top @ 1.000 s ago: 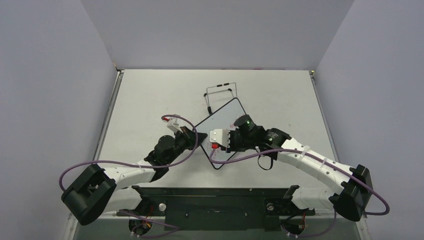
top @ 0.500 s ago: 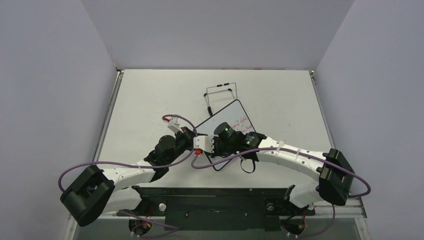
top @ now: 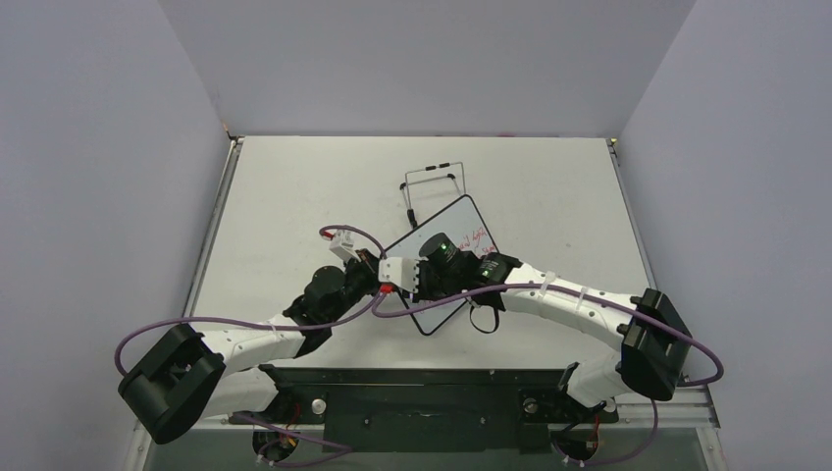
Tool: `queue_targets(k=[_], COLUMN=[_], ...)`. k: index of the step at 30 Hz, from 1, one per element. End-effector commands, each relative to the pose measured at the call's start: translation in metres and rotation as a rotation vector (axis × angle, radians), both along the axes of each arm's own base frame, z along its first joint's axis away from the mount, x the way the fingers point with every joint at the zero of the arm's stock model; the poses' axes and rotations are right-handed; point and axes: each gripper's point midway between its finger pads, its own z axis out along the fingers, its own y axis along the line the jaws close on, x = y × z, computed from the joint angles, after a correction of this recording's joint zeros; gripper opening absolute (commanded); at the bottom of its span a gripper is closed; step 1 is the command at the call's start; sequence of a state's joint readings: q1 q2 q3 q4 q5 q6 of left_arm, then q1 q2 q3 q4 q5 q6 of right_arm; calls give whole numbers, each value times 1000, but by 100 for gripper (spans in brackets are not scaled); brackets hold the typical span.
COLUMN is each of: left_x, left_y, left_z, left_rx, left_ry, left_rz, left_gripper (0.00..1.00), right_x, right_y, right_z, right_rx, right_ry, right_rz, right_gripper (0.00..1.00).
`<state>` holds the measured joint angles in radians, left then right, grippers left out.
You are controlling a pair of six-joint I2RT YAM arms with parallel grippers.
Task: Erase the whiteboard
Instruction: Erase the whiteboard at the center of the board.
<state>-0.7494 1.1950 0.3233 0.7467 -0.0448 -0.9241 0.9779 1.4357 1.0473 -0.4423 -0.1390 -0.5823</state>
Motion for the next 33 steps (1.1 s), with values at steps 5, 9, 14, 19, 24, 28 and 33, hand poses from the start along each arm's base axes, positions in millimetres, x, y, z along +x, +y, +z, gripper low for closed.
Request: queue_targets(k=[5, 9, 14, 19, 24, 28, 33], left_x=[0, -1, -2, -2, 0, 0, -1], left_y=[-13, -13, -14, -17, -18, -18, -18], left_z=[57, 60, 58, 57, 58, 58, 59], left_rx=[-129, -136, -140, -148, -151, -149, -153], left_ry=[-138, -141, -135, -129, -125, -126, -129], left_rz=[-38, -41, -48, -56, -54, -56, -59], left_gripper=[0, 0, 0, 0, 0, 0, 0], right_x=[-43, -16, 27, 38, -7, -34, -8], right_y=[15, 6, -18, -7, 7, -11, -23], right_z=[-14, -12, -3, 11, -9, -25, -22], right_rx=[-70, -69, 20, 87, 19, -58, -25], right_ry=[90, 57, -46, -125, -33, 41, 49], right_rz=[215, 94, -147, -221, 9, 148, 35], right_gripper=[0, 0, 0, 0, 0, 0, 0])
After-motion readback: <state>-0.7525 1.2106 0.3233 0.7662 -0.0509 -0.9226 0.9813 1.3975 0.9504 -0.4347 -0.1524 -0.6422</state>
